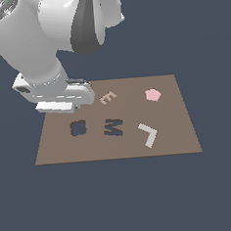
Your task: Insert a designated object into the corresponding slot on a board.
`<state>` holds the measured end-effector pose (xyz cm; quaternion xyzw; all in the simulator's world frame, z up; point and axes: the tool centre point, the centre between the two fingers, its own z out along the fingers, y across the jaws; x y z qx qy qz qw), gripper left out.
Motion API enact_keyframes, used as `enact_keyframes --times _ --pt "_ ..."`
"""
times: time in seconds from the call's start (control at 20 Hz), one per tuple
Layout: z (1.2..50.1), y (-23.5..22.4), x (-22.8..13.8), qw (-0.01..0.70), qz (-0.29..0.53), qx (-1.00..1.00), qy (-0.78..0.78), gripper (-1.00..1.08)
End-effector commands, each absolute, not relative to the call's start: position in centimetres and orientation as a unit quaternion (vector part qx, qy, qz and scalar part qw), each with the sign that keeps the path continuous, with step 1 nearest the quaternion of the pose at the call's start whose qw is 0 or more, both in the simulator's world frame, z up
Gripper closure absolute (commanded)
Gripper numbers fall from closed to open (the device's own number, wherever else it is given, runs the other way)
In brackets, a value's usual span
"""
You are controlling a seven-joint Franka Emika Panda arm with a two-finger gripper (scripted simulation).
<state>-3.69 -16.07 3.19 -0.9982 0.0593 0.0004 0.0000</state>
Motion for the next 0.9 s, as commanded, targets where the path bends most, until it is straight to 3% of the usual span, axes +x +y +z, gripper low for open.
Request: enact_keyframes --times 0.0,0.85 --pt "3.3 -16.3 -3.3 0.000 0.000 -1.000 0.021 1.08" --pt "3.6 -16.8 0.5 -0.001 0.001 -0.947 -0.321 1.08"
